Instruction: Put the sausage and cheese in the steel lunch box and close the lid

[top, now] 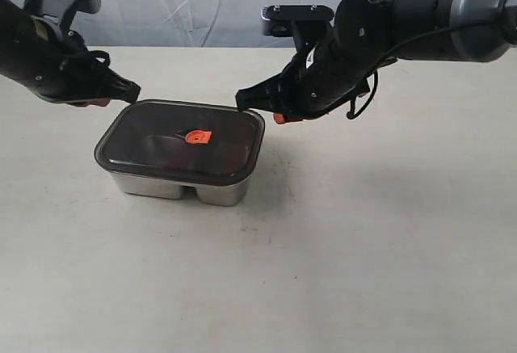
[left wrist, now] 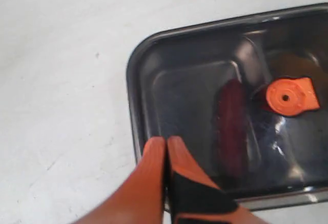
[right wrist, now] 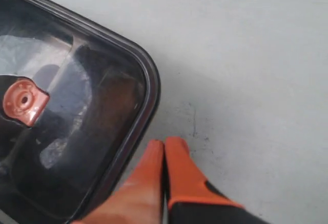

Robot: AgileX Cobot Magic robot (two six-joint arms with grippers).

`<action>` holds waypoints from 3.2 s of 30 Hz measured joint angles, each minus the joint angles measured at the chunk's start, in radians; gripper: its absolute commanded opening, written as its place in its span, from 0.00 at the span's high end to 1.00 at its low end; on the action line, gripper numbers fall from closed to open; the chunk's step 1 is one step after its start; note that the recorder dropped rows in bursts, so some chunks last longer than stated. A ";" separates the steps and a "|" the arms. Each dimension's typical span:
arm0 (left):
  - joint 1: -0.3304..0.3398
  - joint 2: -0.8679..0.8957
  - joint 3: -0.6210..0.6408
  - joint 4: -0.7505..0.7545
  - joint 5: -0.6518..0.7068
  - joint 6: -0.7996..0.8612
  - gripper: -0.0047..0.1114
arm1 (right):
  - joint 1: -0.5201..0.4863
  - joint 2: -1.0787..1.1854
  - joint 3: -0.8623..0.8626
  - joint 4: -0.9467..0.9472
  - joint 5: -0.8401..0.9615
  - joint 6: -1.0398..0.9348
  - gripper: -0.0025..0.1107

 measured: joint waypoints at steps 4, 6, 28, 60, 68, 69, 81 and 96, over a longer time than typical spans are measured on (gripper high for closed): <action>0.060 0.054 -0.020 -0.138 -0.032 0.140 0.96 | 0.000 0.000 0.000 0.060 -0.028 -0.063 0.99; 0.068 0.077 -0.034 -0.198 -0.034 0.204 0.96 | 0.000 0.004 -0.009 0.070 -0.063 -0.075 0.99; 0.073 0.158 -0.044 -0.246 0.068 0.252 0.96 | 0.007 0.142 -0.175 0.310 0.128 -0.242 0.99; 0.074 0.282 -0.069 -0.256 0.084 0.250 0.96 | 0.047 0.225 -0.193 0.334 0.139 -0.266 0.99; 0.074 0.246 -0.072 -0.264 0.069 0.250 0.96 | 0.047 0.186 -0.184 0.270 0.140 -0.262 0.99; 0.074 0.227 -0.069 -0.264 0.066 0.250 0.96 | 0.045 0.170 -0.182 0.252 0.145 -0.256 0.99; 0.074 -0.534 0.120 -0.282 -0.047 0.250 0.96 | 0.032 -0.473 0.106 0.028 0.091 -0.121 0.99; 0.074 -1.057 0.257 -0.284 0.089 0.215 0.96 | -0.004 -0.848 0.423 -0.113 0.047 -0.119 0.99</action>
